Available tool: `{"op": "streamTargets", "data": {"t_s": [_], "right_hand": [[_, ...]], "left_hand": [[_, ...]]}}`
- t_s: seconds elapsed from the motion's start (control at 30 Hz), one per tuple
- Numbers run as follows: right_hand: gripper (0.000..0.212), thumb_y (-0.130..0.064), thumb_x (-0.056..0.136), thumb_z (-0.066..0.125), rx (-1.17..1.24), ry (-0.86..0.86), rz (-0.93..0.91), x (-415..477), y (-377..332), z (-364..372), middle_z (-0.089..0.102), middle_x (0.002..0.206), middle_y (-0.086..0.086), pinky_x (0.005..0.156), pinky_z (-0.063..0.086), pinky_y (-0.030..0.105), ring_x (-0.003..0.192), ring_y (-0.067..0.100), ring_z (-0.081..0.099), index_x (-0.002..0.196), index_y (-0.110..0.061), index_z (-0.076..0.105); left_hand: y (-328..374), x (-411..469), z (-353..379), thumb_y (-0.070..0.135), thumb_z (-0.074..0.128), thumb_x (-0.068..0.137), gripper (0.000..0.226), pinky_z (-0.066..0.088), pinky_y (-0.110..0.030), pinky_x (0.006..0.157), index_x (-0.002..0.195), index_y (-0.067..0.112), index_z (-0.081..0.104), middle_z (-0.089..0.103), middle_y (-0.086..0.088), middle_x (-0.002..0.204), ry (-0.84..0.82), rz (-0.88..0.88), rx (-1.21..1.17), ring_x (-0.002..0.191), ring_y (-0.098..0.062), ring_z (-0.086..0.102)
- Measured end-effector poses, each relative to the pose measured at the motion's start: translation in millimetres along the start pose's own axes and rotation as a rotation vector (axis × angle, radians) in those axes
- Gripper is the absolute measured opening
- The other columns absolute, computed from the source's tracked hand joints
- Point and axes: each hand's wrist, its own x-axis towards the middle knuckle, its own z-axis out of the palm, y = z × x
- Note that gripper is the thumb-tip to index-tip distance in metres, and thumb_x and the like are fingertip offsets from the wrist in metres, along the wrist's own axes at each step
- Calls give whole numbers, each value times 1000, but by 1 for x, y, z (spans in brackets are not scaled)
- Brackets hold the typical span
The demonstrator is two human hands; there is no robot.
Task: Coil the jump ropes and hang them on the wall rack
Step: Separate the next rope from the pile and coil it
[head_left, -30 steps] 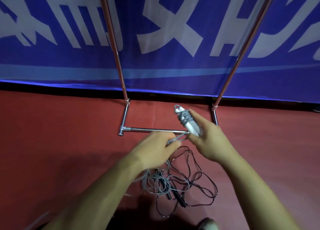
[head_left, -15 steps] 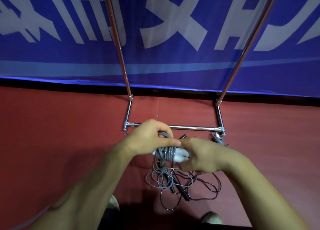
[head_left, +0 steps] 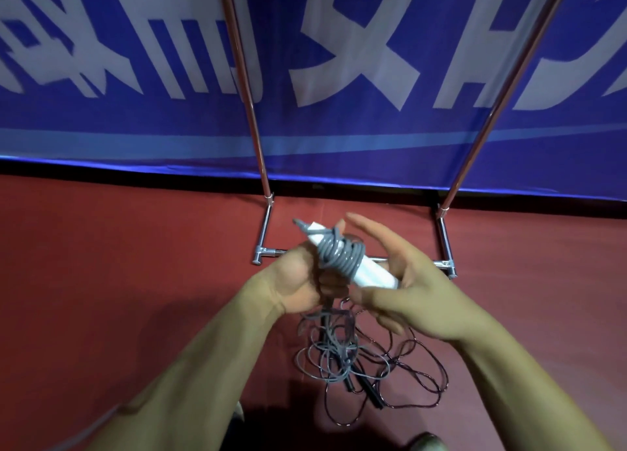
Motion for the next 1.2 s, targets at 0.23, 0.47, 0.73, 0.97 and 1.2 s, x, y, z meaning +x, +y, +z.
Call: {"op": "streamTargets", "data": {"t_s": [0.23, 0.47, 0.73, 0.97, 1.2], "right_hand": [[72, -7, 86, 72, -426, 435, 0, 11, 26, -22, 61, 70, -25, 56, 40, 16, 51, -3, 51, 147, -35, 47], [71, -15, 87, 69, -610, 732, 44, 12, 33, -32, 72, 98, -11, 60, 49, 21, 65, 14, 61, 147, -41, 44], [70, -22, 90, 67, -803, 677, 138, 13, 41, -26, 72, 119, 4, 88, 53, 35, 103, 28, 67, 150, -41, 39], [73, -16, 87, 69, -654, 711, 37, 13, 37, -30, 72, 104, -12, 68, 59, 37, 61, 15, 65, 146, -49, 41], [78, -2, 82, 72, -445, 462, -99, 23, 33, -11, 73, 102, -10, 55, 50, 32, 56, 4, 53, 143, -46, 48]], "left_hand": [[-10, 11, 1, 17, 48, 105, 22, 36, -25, 48, 85, 10, 53, 50, 1, 59, 271, 35, 698, 46, -11, 42], [-12, 3, -23, 17, 53, 97, 16, 43, -25, 53, 91, 26, 65, 73, 8, 79, 345, -108, 1158, 60, -10, 57], [-12, -2, -40, 1, 51, 90, 35, 51, -26, 63, 77, 28, 68, 73, 8, 86, 390, -191, 1334, 73, -15, 67], [-17, 3, -50, 2, 60, 84, 48, 52, -41, 100, 106, 44, 69, 67, 2, 123, 381, -235, 1307, 114, -19, 64], [-17, 8, -12, 39, 62, 95, 55, 35, -23, 108, 145, 35, 41, 49, 13, 141, 378, 102, 1171, 133, -7, 46]]}}
